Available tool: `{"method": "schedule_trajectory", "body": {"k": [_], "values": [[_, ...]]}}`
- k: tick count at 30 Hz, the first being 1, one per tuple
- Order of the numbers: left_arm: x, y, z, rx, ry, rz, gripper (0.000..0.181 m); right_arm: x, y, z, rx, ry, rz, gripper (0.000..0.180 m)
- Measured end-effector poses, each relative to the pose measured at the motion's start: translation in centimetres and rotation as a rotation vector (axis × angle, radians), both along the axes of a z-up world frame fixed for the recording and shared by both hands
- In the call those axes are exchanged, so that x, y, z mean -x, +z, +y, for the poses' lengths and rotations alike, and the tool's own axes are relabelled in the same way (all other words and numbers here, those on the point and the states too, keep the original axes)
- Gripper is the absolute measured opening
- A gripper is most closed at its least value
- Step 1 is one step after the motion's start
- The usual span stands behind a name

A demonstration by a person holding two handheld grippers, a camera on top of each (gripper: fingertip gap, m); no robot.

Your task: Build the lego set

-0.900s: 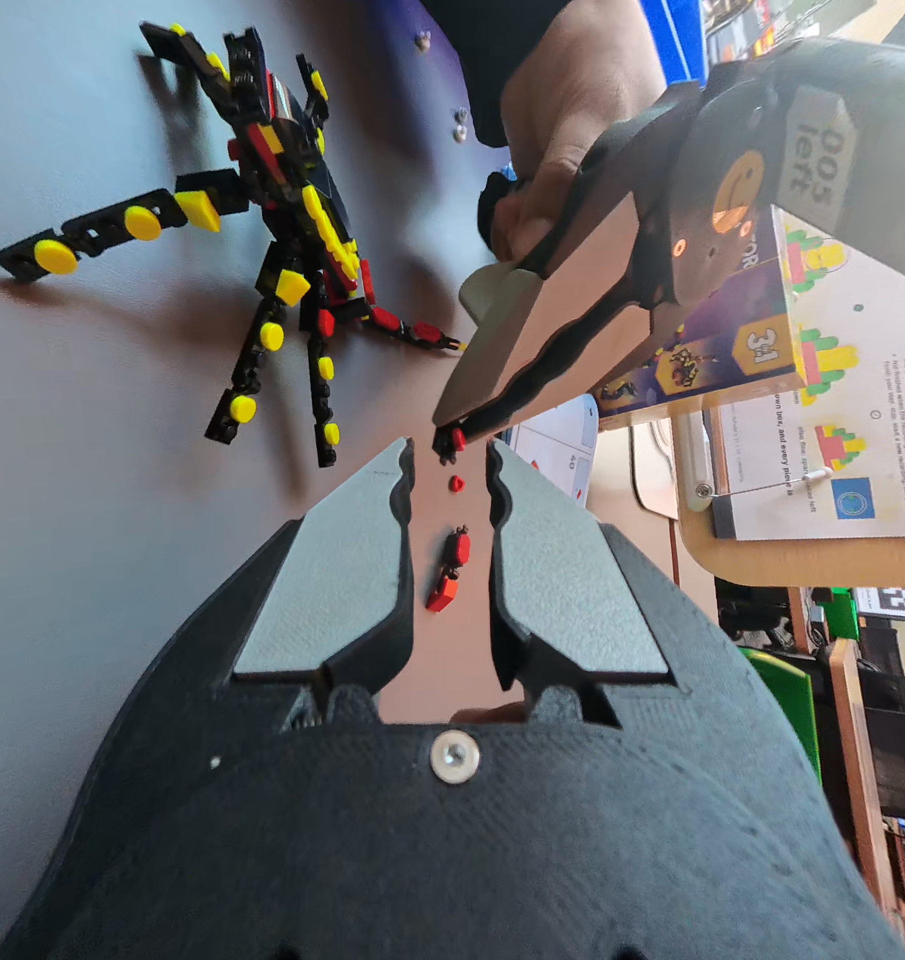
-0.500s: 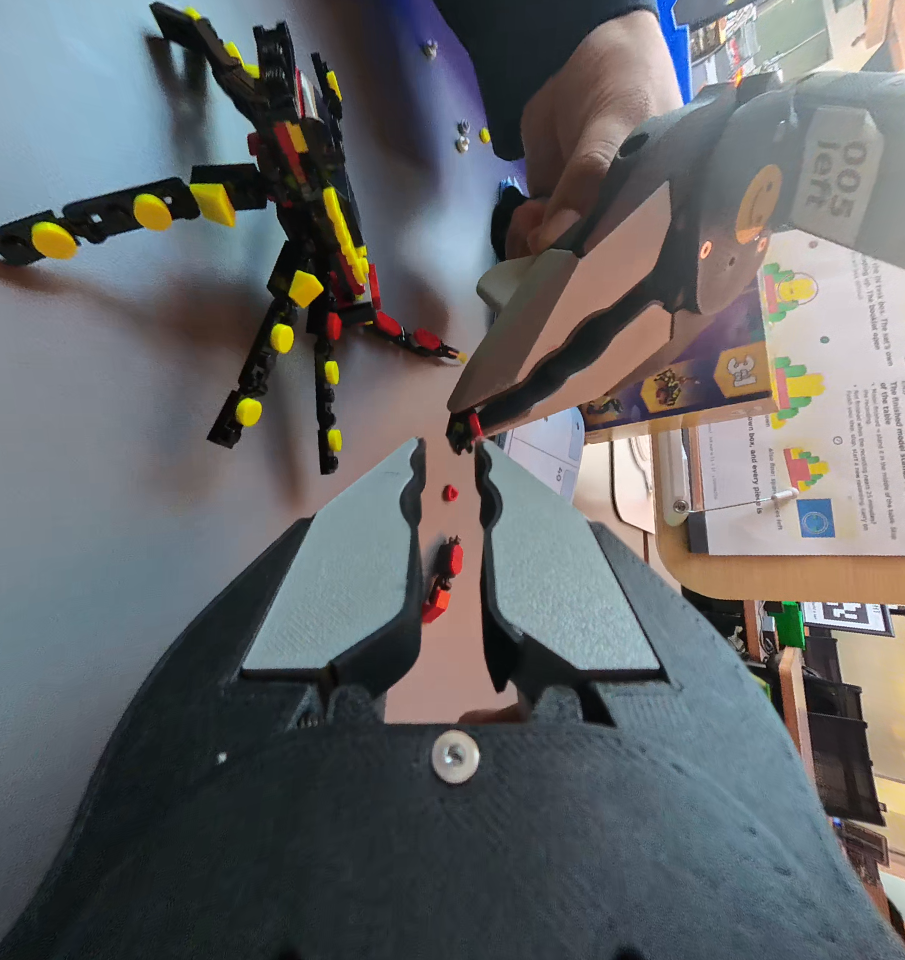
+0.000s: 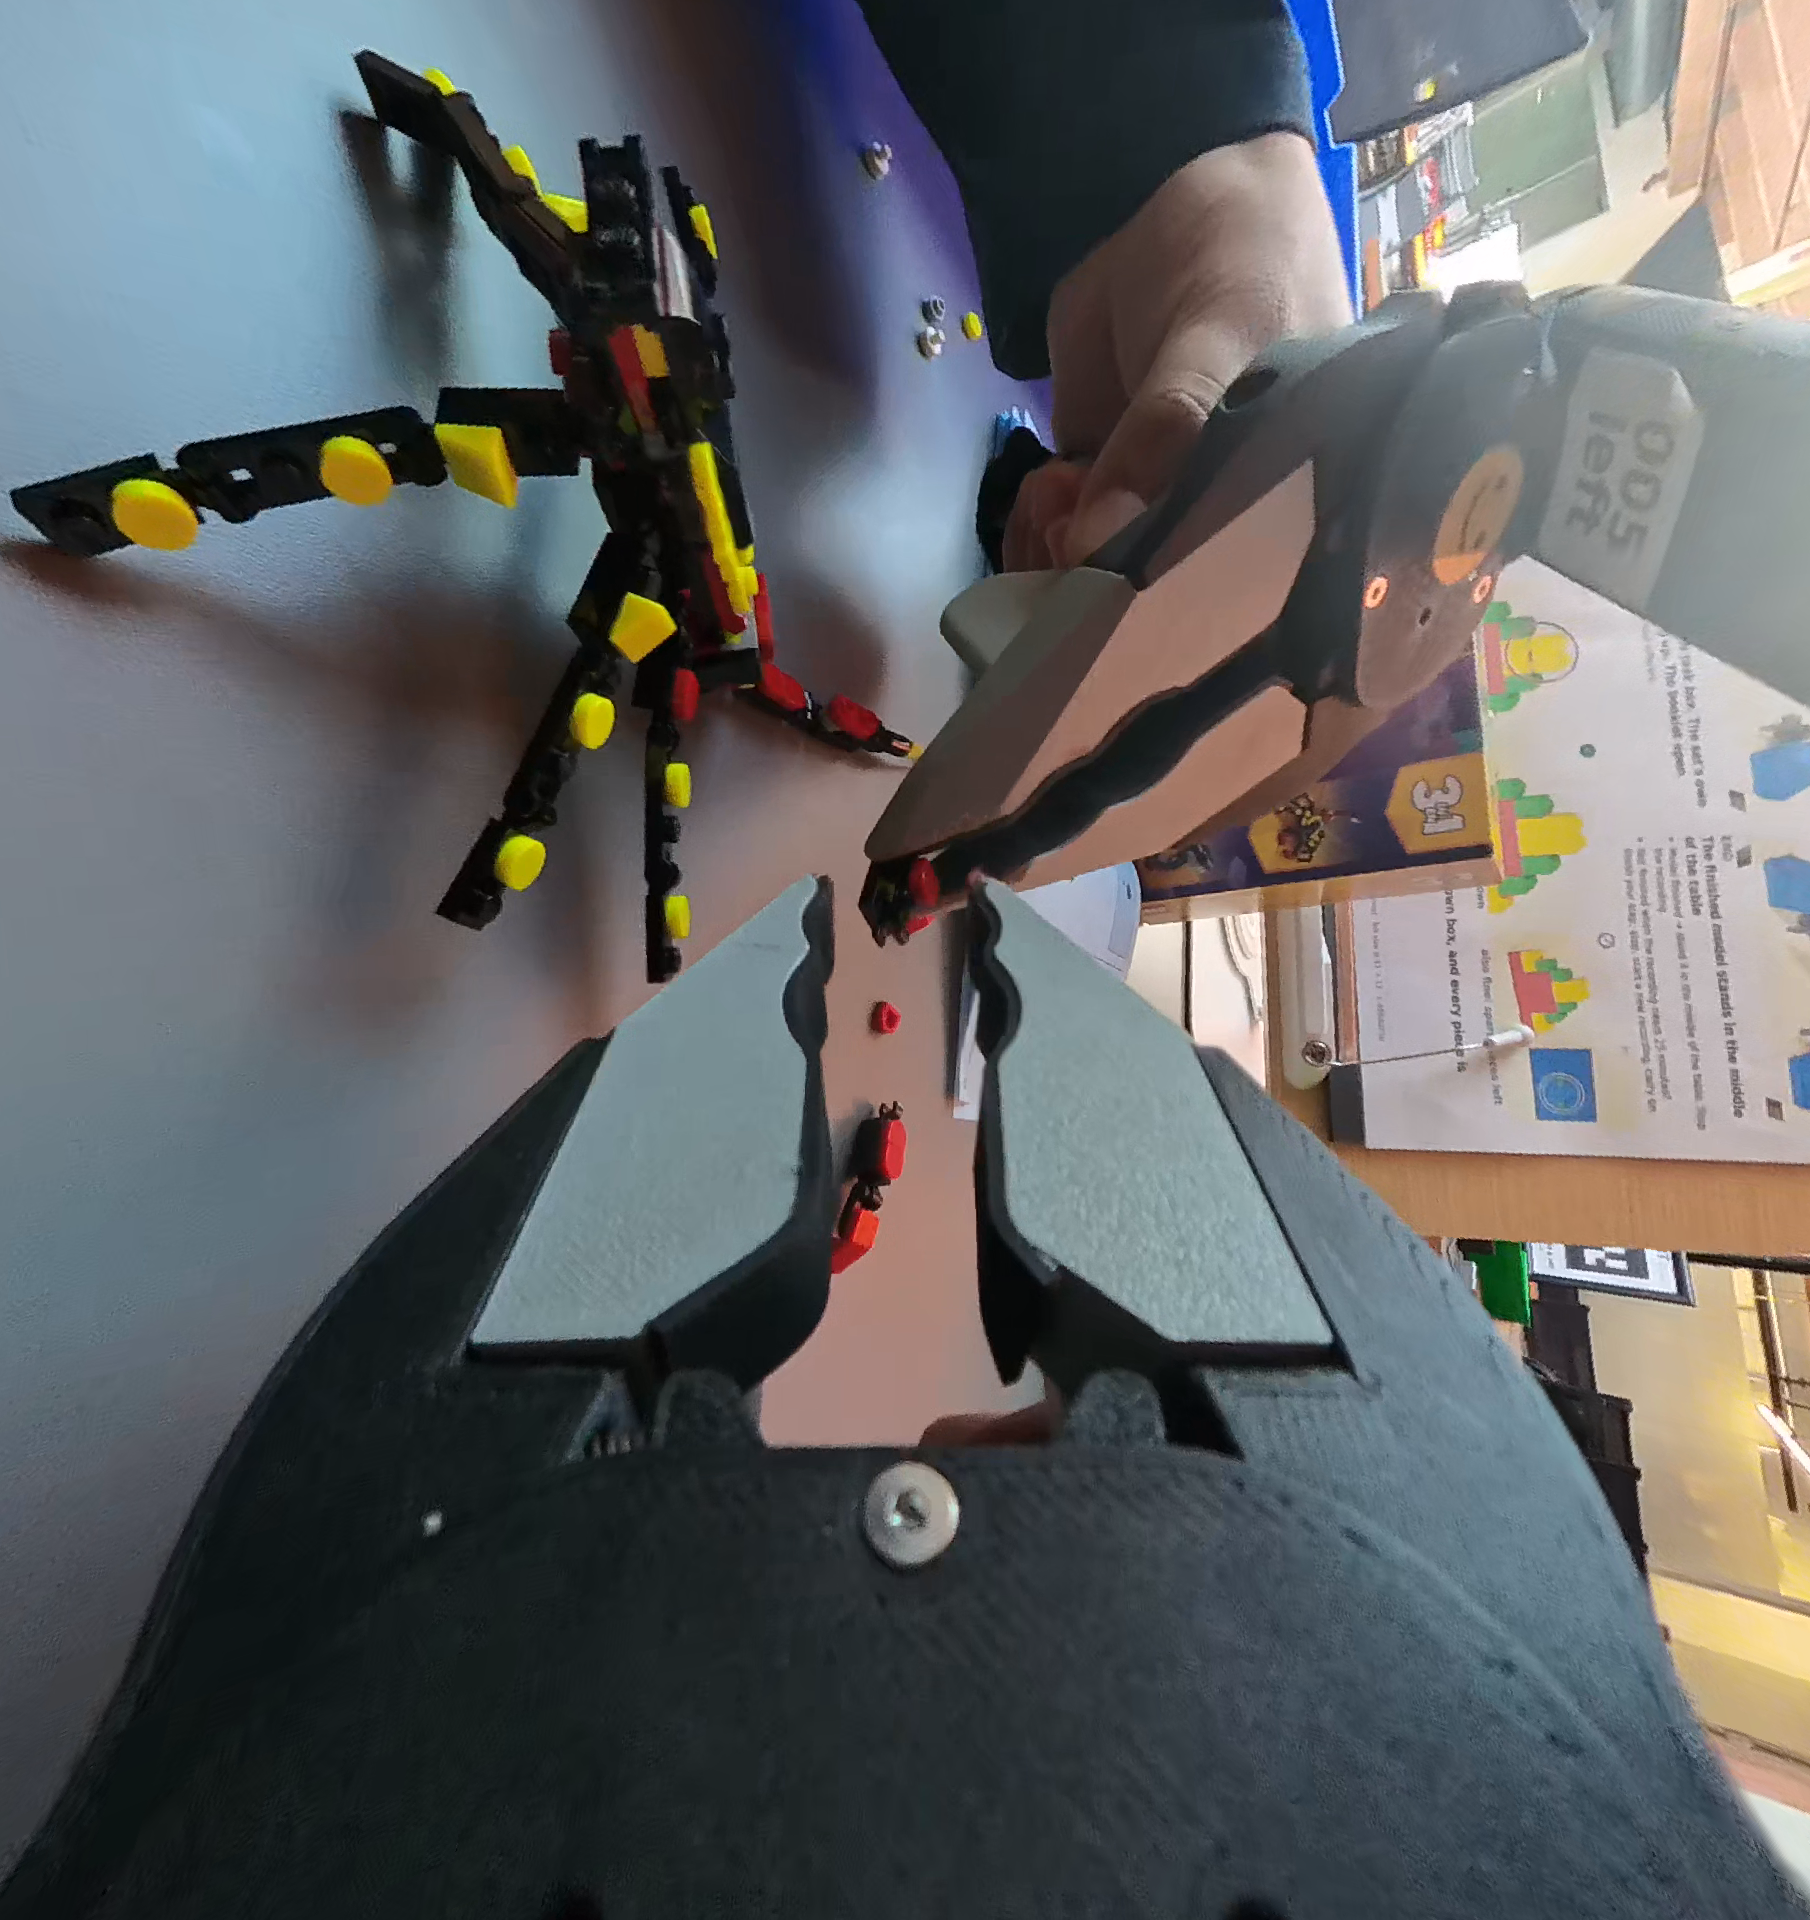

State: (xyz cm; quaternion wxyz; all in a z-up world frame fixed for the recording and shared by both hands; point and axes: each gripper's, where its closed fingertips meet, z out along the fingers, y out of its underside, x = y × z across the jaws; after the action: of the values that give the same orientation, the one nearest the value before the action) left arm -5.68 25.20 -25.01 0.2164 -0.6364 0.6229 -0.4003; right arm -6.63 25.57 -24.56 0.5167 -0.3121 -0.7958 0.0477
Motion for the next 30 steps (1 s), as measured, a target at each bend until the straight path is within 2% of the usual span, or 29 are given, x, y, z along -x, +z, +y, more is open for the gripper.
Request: {"method": "schedule_trajectory", "body": {"k": [7, 23, 27, 30], "values": [[-0.2, -0.1, -0.6, 0.032, -0.037, 0.012, 0.006, 0.2, 0.0, -0.9, -0.011, 0.052, 0.001, 0.012], [0.0, -0.4, -0.4, 0.005, -0.038, 0.029, 0.006, 0.2, -0.5, -0.8, 0.043, 0.041, -0.002, 0.010], [-0.1, -0.1, 0.1, 0.077, 0.005, 0.005, 0.005, 0.2, -0.4, -0.3, 0.107, 0.007, 0.033, 0.009], [-0.2, 0.9, 0.5, 0.196, 0.047, -0.054, 0.005, 0.2, 0.4, 0.2, 0.130, -0.012, 0.082, 0.009]]}}
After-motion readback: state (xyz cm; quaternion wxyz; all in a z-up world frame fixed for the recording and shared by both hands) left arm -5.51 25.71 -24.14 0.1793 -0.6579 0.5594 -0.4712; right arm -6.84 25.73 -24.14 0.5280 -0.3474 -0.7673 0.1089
